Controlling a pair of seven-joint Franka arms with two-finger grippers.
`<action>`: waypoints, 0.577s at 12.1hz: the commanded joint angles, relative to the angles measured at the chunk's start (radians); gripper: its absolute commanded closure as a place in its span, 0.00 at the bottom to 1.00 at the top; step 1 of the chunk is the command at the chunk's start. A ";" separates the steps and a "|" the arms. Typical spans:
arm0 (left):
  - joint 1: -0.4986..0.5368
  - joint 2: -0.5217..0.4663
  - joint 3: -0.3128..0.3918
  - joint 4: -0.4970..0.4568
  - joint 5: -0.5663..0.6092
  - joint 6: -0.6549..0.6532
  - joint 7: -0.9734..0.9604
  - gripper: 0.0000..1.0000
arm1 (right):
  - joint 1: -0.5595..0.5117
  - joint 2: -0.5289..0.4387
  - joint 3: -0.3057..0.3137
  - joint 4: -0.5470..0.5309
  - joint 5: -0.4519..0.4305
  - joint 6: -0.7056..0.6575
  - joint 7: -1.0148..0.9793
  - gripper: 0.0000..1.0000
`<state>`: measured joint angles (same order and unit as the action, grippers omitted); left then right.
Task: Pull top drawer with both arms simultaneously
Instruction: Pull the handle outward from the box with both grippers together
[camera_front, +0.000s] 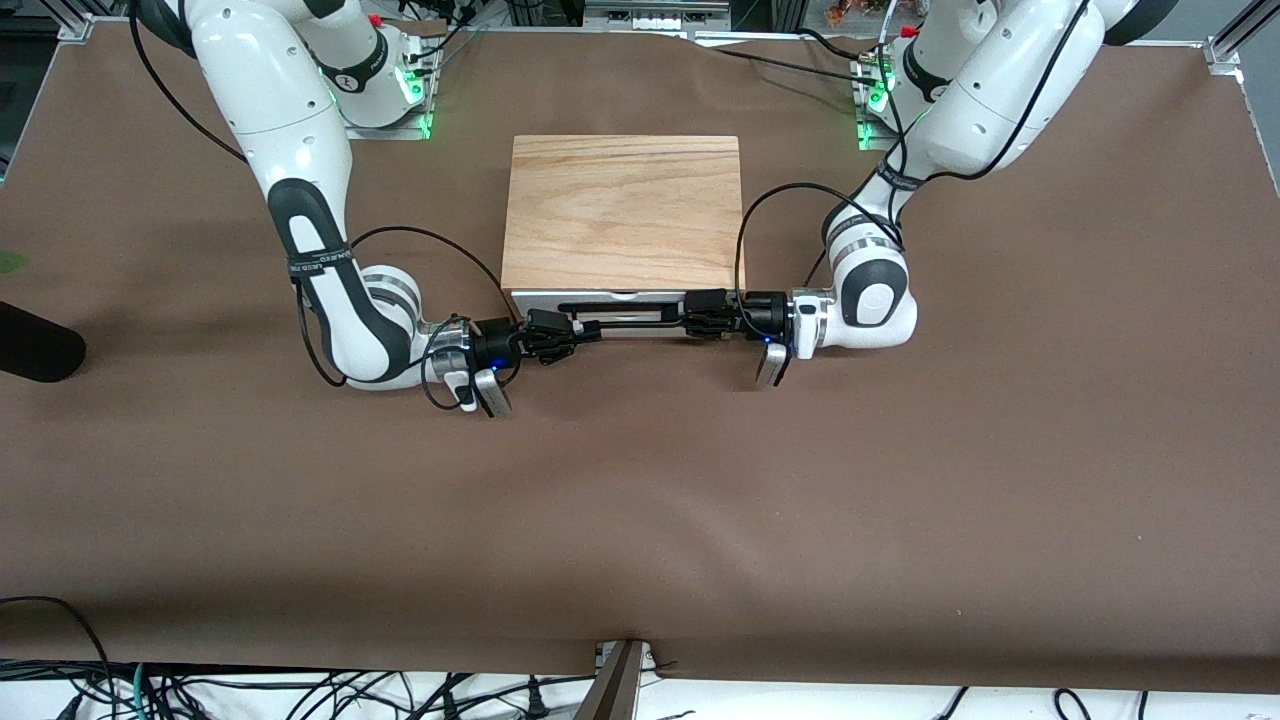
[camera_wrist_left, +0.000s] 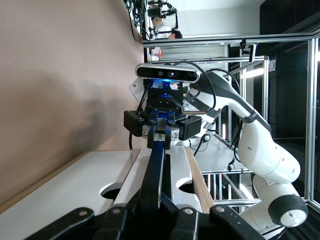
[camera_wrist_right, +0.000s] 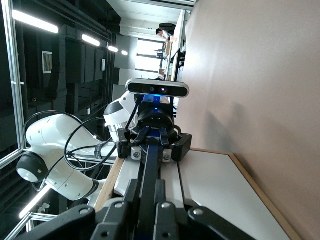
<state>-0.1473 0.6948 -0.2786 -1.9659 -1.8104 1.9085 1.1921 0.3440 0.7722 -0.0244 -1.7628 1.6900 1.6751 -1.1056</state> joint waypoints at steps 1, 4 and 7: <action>0.028 0.000 -0.004 0.027 -0.015 -0.022 -0.029 1.00 | -0.008 0.005 -0.006 0.065 0.013 0.061 0.053 0.96; 0.028 0.008 -0.002 0.056 -0.007 -0.014 -0.089 1.00 | -0.011 0.036 -0.009 0.121 0.011 0.067 0.076 0.96; 0.023 0.032 0.007 0.093 -0.006 0.010 -0.137 1.00 | -0.026 0.074 -0.009 0.186 0.011 0.067 0.078 0.96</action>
<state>-0.1449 0.7275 -0.2732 -1.9049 -1.8096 1.9182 1.1362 0.3422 0.8014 -0.0290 -1.6884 1.6796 1.7019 -1.0715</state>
